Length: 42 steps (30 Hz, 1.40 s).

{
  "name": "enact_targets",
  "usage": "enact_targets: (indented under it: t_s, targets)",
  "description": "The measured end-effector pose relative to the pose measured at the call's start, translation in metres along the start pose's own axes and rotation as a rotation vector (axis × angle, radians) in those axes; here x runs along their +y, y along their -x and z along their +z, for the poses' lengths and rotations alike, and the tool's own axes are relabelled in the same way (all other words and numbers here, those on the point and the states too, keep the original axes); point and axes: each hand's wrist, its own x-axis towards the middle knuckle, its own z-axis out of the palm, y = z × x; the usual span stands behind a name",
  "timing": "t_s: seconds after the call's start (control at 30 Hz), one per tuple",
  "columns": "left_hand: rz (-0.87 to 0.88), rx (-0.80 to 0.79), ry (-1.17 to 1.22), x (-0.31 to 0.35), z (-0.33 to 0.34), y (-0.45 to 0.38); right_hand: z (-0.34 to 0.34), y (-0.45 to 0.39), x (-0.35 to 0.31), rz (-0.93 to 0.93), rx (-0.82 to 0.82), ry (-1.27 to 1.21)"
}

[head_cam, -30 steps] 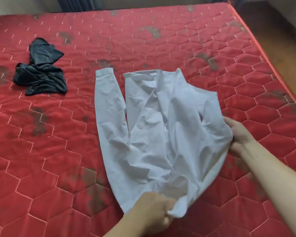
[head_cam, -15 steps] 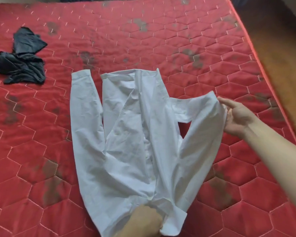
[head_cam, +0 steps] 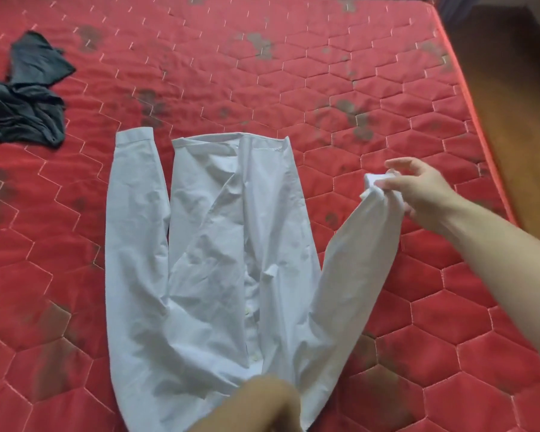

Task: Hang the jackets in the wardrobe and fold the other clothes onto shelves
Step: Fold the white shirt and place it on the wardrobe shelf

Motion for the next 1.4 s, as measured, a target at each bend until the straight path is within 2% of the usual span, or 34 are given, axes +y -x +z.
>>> enact_targets:
  t_s: [0.03,0.07,0.1,0.17,0.23,0.27,0.33,0.43,0.57,0.67,0.77,0.87,0.9,0.97,1.03,1.1,1.2,1.3,1.4]
  targets:
    - [0.028,0.035,0.048,0.006,-0.01,0.005,0.003,-0.007,0.019,-0.009,0.008,0.266]
    - [0.09,0.173,0.113,0.013,-0.023,0.004,0.004,-0.011,0.042,-0.015,0.004,0.479]
    - [0.116,0.385,0.201,0.019,-0.041,-0.001,0.002,-0.016,0.065,0.0,-0.02,0.603]
    - [0.088,0.831,0.401,0.029,-0.08,-0.016,-0.007,-0.021,0.103,0.169,-0.072,0.69]
    - [0.089,0.998,0.549,0.045,-0.103,-0.034,-0.024,-0.029,0.13,0.329,-0.089,0.626]
    - [0.11,1.01,0.592,0.053,-0.11,-0.043,-0.034,-0.037,0.137,0.384,-0.083,0.543]
    - [0.149,0.965,0.682,0.066,-0.123,-0.063,-0.047,-0.059,0.14,0.385,0.037,0.408]
    - [0.122,0.973,0.742,0.079,-0.142,-0.082,-0.054,-0.087,0.128,0.335,0.131,0.415]
    - [0.161,0.877,0.849,0.094,-0.168,-0.092,-0.043,-0.117,0.118,0.318,-0.038,0.409]
    - [0.162,0.912,0.862,0.096,-0.192,-0.1,-0.034,-0.142,0.088,0.136,-0.094,0.237]
    - [0.157,1.092,0.893,0.093,-0.224,-0.101,-0.028,-0.177,0.035,0.018,-0.004,0.094]
    - [0.128,1.463,1.115,0.086,-0.256,-0.097,-0.027,-0.209,0.001,0.033,0.034,-0.024]
    - [0.146,1.55,1.039,0.083,-0.26,-0.099,-0.026,-0.212,0.0,0.016,0.028,0.029]
    - [0.186,1.55,0.608,0.08,-0.256,-0.109,-0.02,-0.2,0.016,-0.177,0.003,0.4]
    - [0.191,1.43,0.168,0.076,-0.244,-0.126,-0.008,-0.176,0.051,-0.413,-0.082,0.792]
    - [0.148,1.265,-0.056,0.069,-0.235,-0.142,0.0,-0.162,0.087,-0.484,-0.093,1.059]
    - [0.129,1.151,-0.135,0.06,-0.229,-0.158,-0.004,-0.165,0.123,-0.343,-0.102,1.315]
    - [0.142,1.211,-0.187,0.046,-0.229,-0.153,-0.023,-0.176,0.137,-0.335,-0.146,1.376]
    - [0.095,1.294,-0.062,0.004,-0.239,-0.133,-0.027,-0.181,0.135,-0.315,-0.144,1.4]
